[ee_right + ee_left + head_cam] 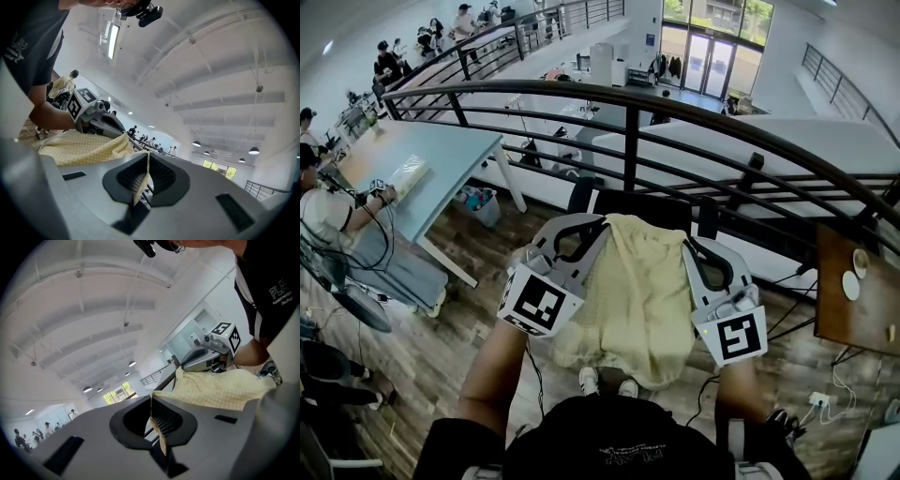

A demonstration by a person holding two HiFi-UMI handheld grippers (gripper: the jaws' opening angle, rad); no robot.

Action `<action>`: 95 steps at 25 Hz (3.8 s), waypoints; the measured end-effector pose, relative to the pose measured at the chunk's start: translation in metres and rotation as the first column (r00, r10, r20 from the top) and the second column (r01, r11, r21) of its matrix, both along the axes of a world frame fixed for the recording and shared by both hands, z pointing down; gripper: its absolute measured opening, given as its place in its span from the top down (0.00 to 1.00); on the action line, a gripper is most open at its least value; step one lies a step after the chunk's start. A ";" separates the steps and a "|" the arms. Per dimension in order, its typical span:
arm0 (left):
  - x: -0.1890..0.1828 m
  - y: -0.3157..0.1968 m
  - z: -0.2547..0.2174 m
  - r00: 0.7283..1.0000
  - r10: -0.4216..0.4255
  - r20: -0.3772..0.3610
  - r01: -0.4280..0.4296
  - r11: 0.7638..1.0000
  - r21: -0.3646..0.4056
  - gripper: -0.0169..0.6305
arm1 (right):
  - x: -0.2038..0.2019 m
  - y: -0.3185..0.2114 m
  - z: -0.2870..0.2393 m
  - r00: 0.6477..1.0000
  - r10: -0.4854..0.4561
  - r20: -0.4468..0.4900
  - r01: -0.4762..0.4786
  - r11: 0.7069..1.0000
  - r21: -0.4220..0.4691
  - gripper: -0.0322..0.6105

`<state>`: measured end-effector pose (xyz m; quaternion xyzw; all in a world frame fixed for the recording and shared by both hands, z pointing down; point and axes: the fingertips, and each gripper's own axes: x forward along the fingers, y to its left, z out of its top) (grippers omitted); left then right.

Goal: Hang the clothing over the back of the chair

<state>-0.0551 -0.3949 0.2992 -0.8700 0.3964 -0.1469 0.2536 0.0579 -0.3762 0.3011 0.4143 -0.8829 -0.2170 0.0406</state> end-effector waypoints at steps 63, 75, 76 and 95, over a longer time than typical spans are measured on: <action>-0.005 -0.043 -0.002 0.989 0.059 -0.138 -0.073 0.993 -0.096 0.95 | 0.013 -0.026 -0.010 0.996 0.023 0.082 -0.018 0.998 -0.066 0.91; -0.008 -0.035 -0.009 0.987 0.046 -0.157 -0.056 0.997 -0.058 0.95 | 0.012 -0.023 -0.014 0.997 0.032 0.070 -0.029 0.999 -0.035 0.92; -0.008 -0.034 -0.010 0.986 0.050 -0.161 -0.060 0.997 -0.052 0.95 | 0.011 -0.023 -0.014 0.997 0.031 0.069 -0.029 0.999 -0.034 0.92; -0.014 -0.024 -0.005 0.987 0.050 -0.150 -0.058 0.997 -0.045 0.95 | 0.005 -0.016 -0.007 0.998 0.028 0.052 -0.026 0.999 -0.043 0.92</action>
